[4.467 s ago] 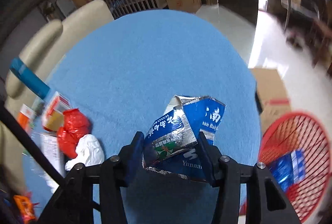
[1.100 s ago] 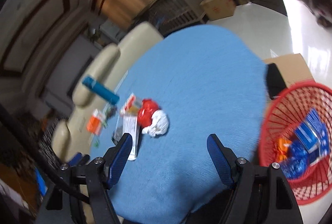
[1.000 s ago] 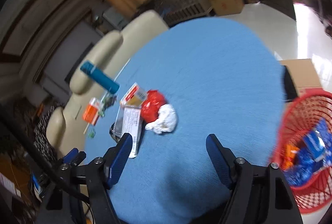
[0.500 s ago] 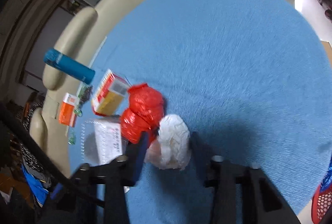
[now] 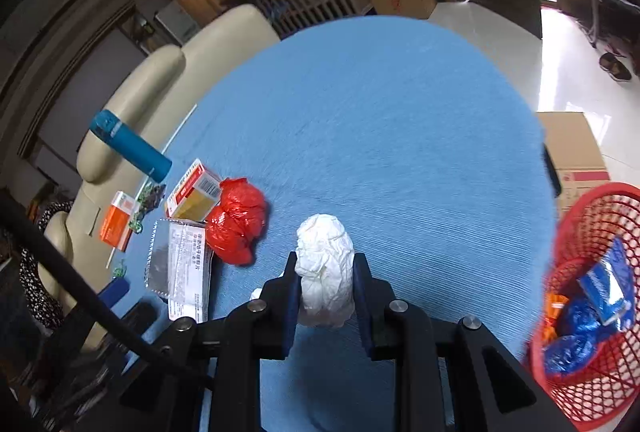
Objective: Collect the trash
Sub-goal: 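Grasp the white tissue with the right tool, then grasp the clear plastic container with the left tool while the right tool holds the tissue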
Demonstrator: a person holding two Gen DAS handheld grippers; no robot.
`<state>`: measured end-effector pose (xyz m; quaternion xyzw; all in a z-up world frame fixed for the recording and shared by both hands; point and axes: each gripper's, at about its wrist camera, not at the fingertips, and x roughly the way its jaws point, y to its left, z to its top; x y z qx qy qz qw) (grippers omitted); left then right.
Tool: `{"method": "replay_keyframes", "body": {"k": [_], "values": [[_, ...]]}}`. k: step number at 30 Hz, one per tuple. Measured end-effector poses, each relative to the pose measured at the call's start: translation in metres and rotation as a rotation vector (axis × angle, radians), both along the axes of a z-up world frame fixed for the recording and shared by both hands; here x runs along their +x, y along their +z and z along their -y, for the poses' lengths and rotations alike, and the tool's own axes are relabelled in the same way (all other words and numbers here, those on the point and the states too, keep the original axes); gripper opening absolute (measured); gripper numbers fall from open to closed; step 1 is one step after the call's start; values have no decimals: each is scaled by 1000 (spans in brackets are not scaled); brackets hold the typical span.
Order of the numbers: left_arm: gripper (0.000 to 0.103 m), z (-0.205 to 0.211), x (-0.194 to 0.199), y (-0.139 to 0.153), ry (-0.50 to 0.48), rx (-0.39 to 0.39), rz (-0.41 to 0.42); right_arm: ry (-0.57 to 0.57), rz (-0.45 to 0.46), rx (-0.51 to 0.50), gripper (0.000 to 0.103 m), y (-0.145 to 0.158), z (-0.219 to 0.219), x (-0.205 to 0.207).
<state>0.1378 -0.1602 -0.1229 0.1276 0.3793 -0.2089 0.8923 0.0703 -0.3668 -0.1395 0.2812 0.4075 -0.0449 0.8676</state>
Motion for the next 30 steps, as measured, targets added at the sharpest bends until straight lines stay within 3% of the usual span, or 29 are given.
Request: {"method": "replay_keyframes", "body": {"k": [2,4,5,8,12,19,30], "values": [[80,8,4,-7,26,42,11,-11,9,-12,26,3,4,-11],[53,8,7,-12,22,30,-20,-11,13,-17,26,3,3,-17],[48,7,8,-14,19,32,-36,-11,14,-15,26,2,2,-19],[47,0,4,-10,20,42,-1,2,28,-14,26,2,-2,-23],[47,-22,-9,14,2,-43,19,26,71,-35,26,10,-9,-33],[47,-48,-34,49,21,-109,68,48,157,-65,26,32,-22,-48],[47,-48,-71,91,8,-92,196,81,257,-123,26,69,-44,-69]]}}
